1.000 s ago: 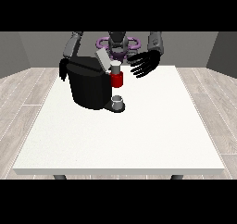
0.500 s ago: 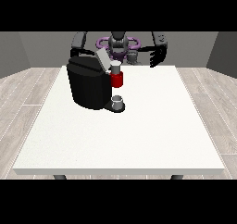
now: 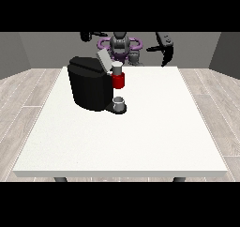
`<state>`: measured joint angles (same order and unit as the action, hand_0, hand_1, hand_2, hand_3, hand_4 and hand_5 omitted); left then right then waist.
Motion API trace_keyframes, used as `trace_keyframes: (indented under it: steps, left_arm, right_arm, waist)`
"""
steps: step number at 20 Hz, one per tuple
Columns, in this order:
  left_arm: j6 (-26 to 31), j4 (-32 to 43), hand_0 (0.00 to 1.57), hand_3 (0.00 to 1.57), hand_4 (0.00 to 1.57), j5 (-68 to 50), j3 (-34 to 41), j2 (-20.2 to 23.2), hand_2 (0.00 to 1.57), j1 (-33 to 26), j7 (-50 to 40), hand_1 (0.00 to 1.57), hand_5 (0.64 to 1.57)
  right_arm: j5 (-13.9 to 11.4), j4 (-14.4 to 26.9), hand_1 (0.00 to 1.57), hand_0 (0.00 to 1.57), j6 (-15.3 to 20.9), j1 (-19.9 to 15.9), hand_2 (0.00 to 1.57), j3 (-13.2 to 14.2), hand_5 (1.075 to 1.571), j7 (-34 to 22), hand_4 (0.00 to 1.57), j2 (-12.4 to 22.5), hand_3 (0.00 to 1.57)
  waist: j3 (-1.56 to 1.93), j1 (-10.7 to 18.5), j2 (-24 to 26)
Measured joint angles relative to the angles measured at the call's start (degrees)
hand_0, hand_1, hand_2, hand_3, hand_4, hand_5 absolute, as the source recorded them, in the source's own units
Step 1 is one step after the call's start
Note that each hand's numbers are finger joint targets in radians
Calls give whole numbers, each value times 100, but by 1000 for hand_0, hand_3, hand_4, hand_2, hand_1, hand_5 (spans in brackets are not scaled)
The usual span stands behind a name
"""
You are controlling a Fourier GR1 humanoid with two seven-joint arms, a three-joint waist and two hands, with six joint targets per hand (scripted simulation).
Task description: Insert the coffee pod into the coffee machine and close the lid
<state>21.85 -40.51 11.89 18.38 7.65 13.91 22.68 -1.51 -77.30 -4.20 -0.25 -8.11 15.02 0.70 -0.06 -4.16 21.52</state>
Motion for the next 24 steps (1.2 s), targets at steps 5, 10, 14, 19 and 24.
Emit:
trace_keyframes:
  steps: [5,10,14,19,24]
  left_arm:
    - [115,-347,0,0,299,-139,-53,0,0,-326,164,0,1571]
    - [228,-898,0,0,213,-239,-274,-123,0,-495,373,0,1571]
    - [274,-1330,0,0,174,-394,-419,-275,0,-450,223,0,1571]
    - [413,-1724,0,0,183,-536,-545,-233,0,-536,285,0,1571]
    - [427,-2254,0,0,356,-604,-712,-239,0,-628,298,0,1571]
  right_arm:
    - [-239,-953,0,0,274,-132,0,-172,1571,-471,439,24,0]
    - [-485,-1266,0,0,697,-227,0,-360,1571,-610,366,1,0]
    - [-616,-1185,0,0,1046,-724,0,-269,1571,-795,283,-16,0]
    - [-921,-973,0,0,1332,-1377,0,-103,1571,-1002,225,-35,0]
    - [-1000,-423,0,0,1560,-1874,0,214,1571,-819,332,-39,0]
  waist:
    - [3,118,-233]
    - [5,427,-799]
    - [6,703,-1206]
    - [4,878,-1611]
    - [5,1067,-1940]
